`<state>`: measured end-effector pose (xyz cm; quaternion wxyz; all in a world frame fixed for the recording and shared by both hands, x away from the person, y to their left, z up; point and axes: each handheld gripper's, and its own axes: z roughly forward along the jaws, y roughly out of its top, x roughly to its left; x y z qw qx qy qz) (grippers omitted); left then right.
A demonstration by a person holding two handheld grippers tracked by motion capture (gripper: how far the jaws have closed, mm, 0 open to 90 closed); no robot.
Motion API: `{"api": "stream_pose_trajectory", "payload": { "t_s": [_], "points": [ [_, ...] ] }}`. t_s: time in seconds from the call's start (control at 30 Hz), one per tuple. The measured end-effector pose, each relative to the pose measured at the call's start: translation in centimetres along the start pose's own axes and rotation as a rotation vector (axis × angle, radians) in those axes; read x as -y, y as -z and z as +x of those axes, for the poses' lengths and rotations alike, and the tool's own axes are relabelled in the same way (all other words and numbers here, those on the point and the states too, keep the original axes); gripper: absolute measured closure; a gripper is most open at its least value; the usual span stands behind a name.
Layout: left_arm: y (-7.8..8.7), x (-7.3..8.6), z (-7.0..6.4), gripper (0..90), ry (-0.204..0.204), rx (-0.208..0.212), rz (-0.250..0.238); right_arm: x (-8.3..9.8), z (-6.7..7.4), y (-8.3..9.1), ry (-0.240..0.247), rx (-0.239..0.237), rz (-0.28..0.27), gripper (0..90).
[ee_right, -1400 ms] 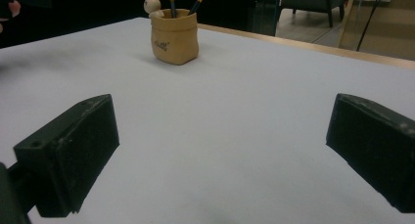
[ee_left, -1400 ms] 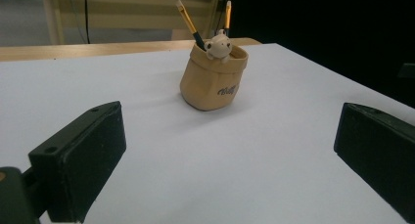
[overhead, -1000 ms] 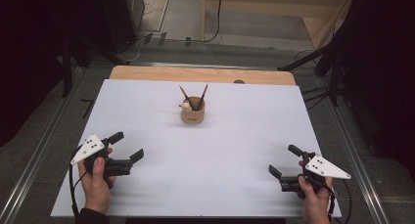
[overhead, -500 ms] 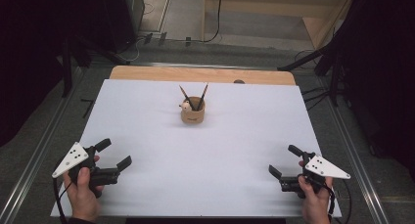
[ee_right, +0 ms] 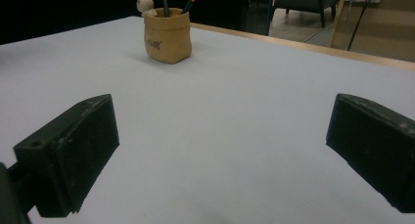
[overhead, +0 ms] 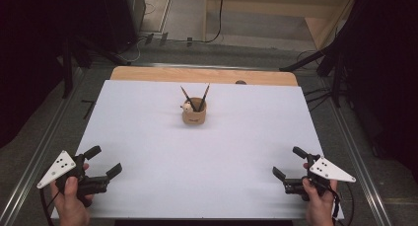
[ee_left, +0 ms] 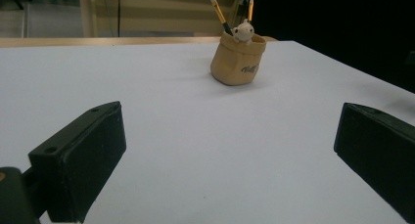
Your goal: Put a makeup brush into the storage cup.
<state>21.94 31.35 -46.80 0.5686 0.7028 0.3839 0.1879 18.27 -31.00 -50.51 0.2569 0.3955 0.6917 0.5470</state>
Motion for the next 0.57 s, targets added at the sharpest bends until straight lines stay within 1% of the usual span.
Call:
{"api": "stream_pose_trajectory", "payload": {
  "t_s": [0.03,0.13,0.23,0.3,0.33,0.4,0.5,0.57],
  "points": [
    [0.02,0.05,0.05,0.0,0.001,0.000,0.005,-0.08,0.01,0.02,-0.003,0.003,-0.003,0.0],
    [0.25,0.06,0.14,0.0,0.015,0.007,-0.007,-0.23,0.12,-0.04,0.001,0.004,-0.006,0.0],
    [0.44,-0.02,0.12,0.0,0.010,0.015,-0.006,-0.28,0.32,-0.25,0.006,-0.003,-0.005,0.0],
    [0.66,-0.16,0.22,0.0,-0.010,0.010,0.005,-0.29,0.31,-0.30,0.005,-0.002,-0.006,0.0],
    [0.81,-0.21,0.35,0.0,-0.009,0.011,-0.001,-0.31,0.23,-0.28,0.008,0.002,-0.008,0.0],
    [0.97,-0.16,0.60,0.0,0.007,0.015,-0.011,-0.28,-0.03,-0.16,0.006,0.006,-0.011,0.0],
    [0.53,-0.06,0.82,0.0,0.017,0.022,-0.004,-0.13,-0.39,0.26,0.002,0.017,-0.006,0.0],
    [0.20,-0.12,0.74,0.0,0.010,0.025,0.004,-0.13,-0.59,0.58,0.000,0.026,-0.009,0.0]
  ]
}}
